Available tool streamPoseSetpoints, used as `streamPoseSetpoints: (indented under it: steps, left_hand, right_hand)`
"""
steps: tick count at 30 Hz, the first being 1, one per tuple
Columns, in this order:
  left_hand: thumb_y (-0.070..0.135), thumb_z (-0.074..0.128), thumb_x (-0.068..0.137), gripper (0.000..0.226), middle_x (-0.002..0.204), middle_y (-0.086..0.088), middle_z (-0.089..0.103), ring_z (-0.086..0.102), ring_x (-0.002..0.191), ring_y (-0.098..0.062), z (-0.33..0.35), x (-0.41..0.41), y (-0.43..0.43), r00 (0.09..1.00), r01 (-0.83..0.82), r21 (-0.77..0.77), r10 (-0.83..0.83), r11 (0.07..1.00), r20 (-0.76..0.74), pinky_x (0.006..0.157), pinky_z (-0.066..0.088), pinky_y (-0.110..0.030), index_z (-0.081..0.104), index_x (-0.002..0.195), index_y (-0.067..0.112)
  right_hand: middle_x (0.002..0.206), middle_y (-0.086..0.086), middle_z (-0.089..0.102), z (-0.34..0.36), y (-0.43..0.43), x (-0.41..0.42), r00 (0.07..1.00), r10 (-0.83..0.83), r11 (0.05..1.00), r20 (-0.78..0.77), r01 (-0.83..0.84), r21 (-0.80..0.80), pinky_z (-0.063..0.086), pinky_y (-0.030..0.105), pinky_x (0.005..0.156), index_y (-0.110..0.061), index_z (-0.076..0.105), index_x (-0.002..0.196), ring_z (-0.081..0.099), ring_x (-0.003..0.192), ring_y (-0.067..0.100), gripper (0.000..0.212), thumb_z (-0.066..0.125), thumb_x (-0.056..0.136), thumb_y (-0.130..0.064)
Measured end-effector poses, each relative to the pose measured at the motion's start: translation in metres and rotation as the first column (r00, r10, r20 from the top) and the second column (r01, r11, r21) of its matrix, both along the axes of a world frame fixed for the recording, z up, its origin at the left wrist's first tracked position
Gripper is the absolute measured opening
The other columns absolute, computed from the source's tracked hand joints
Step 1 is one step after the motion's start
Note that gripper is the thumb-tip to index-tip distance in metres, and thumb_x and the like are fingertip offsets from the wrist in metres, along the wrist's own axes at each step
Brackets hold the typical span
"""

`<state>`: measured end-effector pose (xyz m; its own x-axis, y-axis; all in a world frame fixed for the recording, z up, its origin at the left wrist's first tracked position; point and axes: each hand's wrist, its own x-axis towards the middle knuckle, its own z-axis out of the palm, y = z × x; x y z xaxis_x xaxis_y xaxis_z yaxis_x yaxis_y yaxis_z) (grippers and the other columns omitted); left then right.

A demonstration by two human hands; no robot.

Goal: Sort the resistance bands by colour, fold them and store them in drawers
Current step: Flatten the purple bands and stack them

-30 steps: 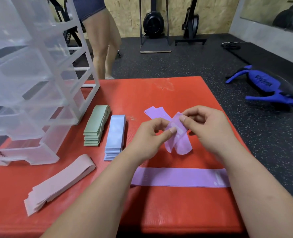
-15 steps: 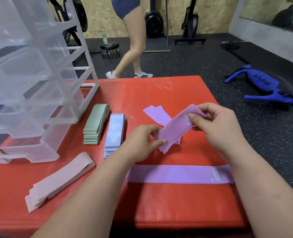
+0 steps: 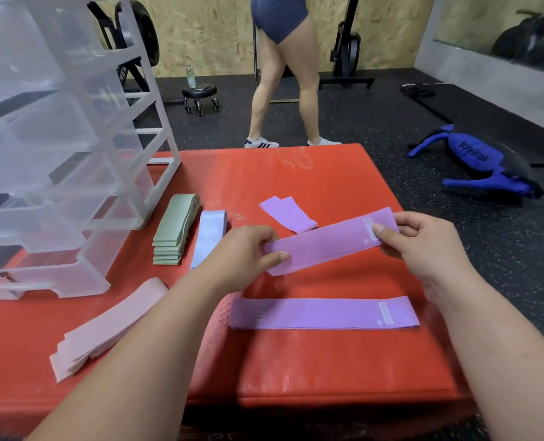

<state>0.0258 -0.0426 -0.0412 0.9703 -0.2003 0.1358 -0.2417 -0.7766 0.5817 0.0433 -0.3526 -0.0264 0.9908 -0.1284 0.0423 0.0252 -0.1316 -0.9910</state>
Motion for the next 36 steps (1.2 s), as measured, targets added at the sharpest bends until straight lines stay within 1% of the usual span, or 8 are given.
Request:
streamPoseSetpoints:
  steps: [5,8,11,16,21,27,33,36]
  left_hand:
    - [0.043,0.086,0.085,0.024,0.081,0.006,0.071,0.065,0.079,-0.017,0.013,-0.016,0.005,1.000,-0.022,0.002,0.022,1.000,-0.009,0.072,0.053,-0.038,0.068,0.087,0.026]
    - [0.042,0.085,0.087,0.022,0.075,0.008,0.067,0.055,0.065,-0.009,0.016,-0.024,0.015,0.999,-0.022,-0.012,0.022,1.000,-0.041,0.062,0.045,-0.028,0.068,0.085,0.027]
    - [0.031,0.084,0.090,0.015,0.074,0.009,0.067,0.054,0.062,-0.002,0.018,-0.032,0.028,0.994,-0.007,-0.110,-0.005,0.994,-0.111,0.061,0.045,-0.020,0.071,0.090,0.024]
    - [0.005,0.080,0.092,0.010,0.087,-0.014,0.070,0.067,0.075,-0.017,0.016,-0.050,0.040,0.966,-0.053,-0.324,-0.034,0.944,-0.257,0.073,0.064,-0.036,0.074,0.100,0.007]
    - [-0.001,0.084,0.085,0.027,0.084,-0.002,0.070,0.064,0.075,-0.017,0.012,-0.060,0.045,0.963,-0.110,-0.394,0.000,0.912,-0.270,0.081,0.058,-0.042,0.077,0.106,0.015]
    - [0.002,0.084,0.085,0.030,0.086,-0.004,0.071,0.065,0.075,-0.016,0.003,-0.066,0.044,0.958,-0.206,-0.346,0.117,0.915,-0.260,0.088,0.060,-0.049,0.075,0.105,0.022]
    - [0.008,0.087,0.081,0.027,0.080,0.005,0.069,0.060,0.066,-0.013,-0.003,-0.068,0.040,0.962,-0.237,-0.184,0.204,0.954,-0.181,0.072,0.055,-0.032,0.075,0.101,0.023]
    - [0.009,0.087,0.080,0.027,0.081,0.005,0.070,0.061,0.065,-0.012,-0.004,-0.068,0.038,0.968,-0.221,-0.123,0.202,0.967,-0.150,0.069,0.053,-0.028,0.074,0.099,0.024]
  right_hand:
    - [0.095,0.004,0.082,0.003,-0.010,-0.014,0.999,0.033,0.998,-0.027,-0.031,0.063,0.064,0.030,0.083,-0.014,0.078,0.109,0.076,0.086,0.016,0.019,0.079,0.090,-0.010]
    - [0.096,0.005,0.082,0.001,-0.015,-0.020,0.999,0.033,0.994,-0.040,-0.029,0.102,0.064,0.027,0.080,-0.014,0.078,0.108,0.076,0.084,0.014,0.019,0.079,0.089,-0.009]
    - [0.096,0.006,0.082,-0.001,-0.022,-0.025,0.998,0.029,0.991,-0.055,-0.021,0.132,0.063,0.022,0.074,-0.013,0.078,0.107,0.074,0.081,0.013,0.019,0.080,0.089,-0.008]
    - [0.099,0.009,0.081,-0.007,-0.034,-0.035,0.996,0.004,0.989,-0.090,0.010,0.149,0.061,0.021,0.069,-0.011,0.078,0.107,0.073,0.086,0.019,0.021,0.081,0.087,-0.007]
    - [0.101,0.012,0.080,-0.012,-0.039,-0.044,0.990,0.023,0.990,-0.141,-0.002,0.144,0.059,0.020,0.065,-0.008,0.076,0.112,0.073,0.087,0.021,0.027,0.081,0.085,-0.003]
    - [0.095,0.015,0.079,-0.013,-0.042,-0.055,0.978,0.032,0.999,-0.207,-0.022,0.050,0.065,0.025,0.071,-0.004,0.076,0.105,0.074,0.083,0.025,0.019,0.078,0.087,0.002]
    - [0.087,0.013,0.074,-0.017,-0.044,-0.059,0.974,-0.020,0.984,-0.227,-0.020,-0.174,0.061,0.020,0.058,-0.006,0.078,0.096,0.069,0.070,0.020,0.013,0.081,0.086,0.001]
    - [0.073,0.009,0.072,-0.020,-0.046,-0.060,0.972,-0.043,0.955,-0.232,-0.029,-0.297,0.057,0.021,0.052,-0.008,0.079,0.094,0.067,0.059,0.016,0.013,0.080,0.085,0.002]
